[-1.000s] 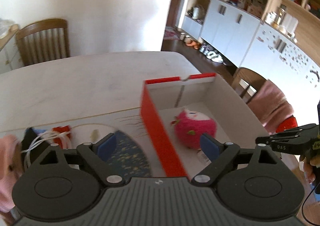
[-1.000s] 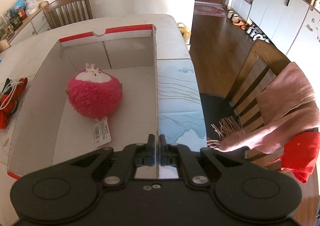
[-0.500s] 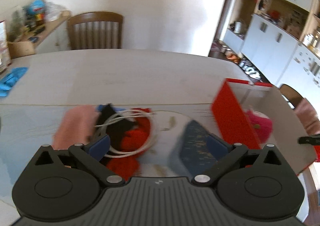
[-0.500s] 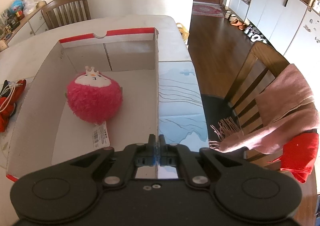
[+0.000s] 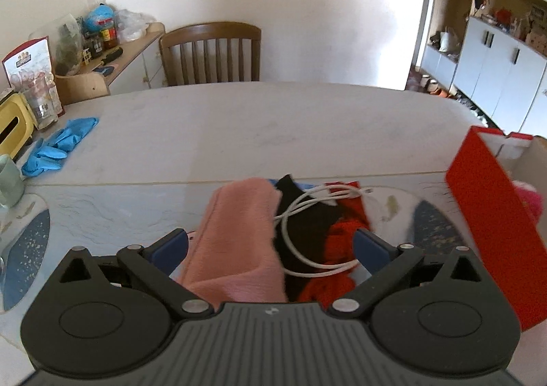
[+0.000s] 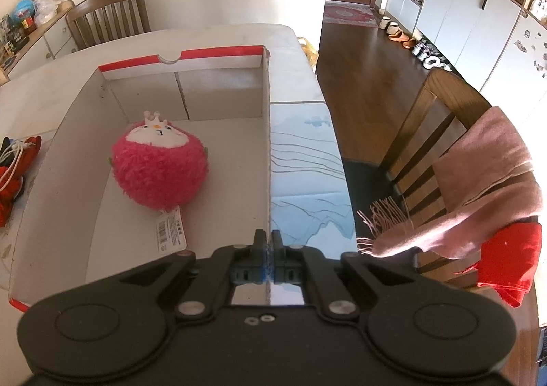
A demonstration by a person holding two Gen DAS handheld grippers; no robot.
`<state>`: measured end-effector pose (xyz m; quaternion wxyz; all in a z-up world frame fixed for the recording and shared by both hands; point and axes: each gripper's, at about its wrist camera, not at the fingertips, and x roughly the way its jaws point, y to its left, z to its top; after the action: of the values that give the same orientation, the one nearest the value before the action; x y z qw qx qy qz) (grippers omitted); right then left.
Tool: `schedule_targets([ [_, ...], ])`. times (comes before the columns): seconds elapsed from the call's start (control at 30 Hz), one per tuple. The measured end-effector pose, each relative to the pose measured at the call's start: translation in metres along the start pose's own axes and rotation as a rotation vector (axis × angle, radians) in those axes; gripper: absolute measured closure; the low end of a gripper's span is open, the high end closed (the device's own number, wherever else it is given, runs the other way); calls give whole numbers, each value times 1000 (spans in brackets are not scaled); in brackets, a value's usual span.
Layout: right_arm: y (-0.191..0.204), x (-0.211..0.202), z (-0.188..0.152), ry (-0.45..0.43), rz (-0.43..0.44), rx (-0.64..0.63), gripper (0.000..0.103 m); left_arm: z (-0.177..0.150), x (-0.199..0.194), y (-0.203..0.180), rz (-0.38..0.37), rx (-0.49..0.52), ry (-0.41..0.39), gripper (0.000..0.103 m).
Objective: Organize objects
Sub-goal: 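Move the left gripper back to the pink fleece garment, then grasp the pink fleece garment with the left gripper and lift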
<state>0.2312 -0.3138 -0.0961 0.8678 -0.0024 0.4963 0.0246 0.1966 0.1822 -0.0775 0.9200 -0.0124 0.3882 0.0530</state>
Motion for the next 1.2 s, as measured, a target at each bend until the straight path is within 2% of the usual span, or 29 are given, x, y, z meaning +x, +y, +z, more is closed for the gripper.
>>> schedule_targets([
  [0.4,2,1,0,2,-6,2,101,-20,51,21,47,-27,129,0],
  [0.53,2,1,0,1,-6,4,101,-28,52,25,60,-33,133,0],
  [0.67,2,1,-1,1,-6,5,101,-35,48,32,60,-90,127,3],
  [0.73,2,1,-1,1,-6,4,101,-37,44,33,59,-100,114,11],
  [0.8,2,1,-1,1,-5,5,101,-38,39,33,56,-102,104,29],
  [0.83,2,1,-1,1,-4,6,101,-39,37,32,57,-101,100,32],
  [0.9,2,1,0,1,-5,5,101,-38,31,32,53,-102,98,51],
  [1.0,1,1,-1,-1,-3,4,101,-37,24,31,44,-94,107,70],
  [1.2,0,1,-1,-3,2,3,101,-31,3,30,33,-79,96,81],
])
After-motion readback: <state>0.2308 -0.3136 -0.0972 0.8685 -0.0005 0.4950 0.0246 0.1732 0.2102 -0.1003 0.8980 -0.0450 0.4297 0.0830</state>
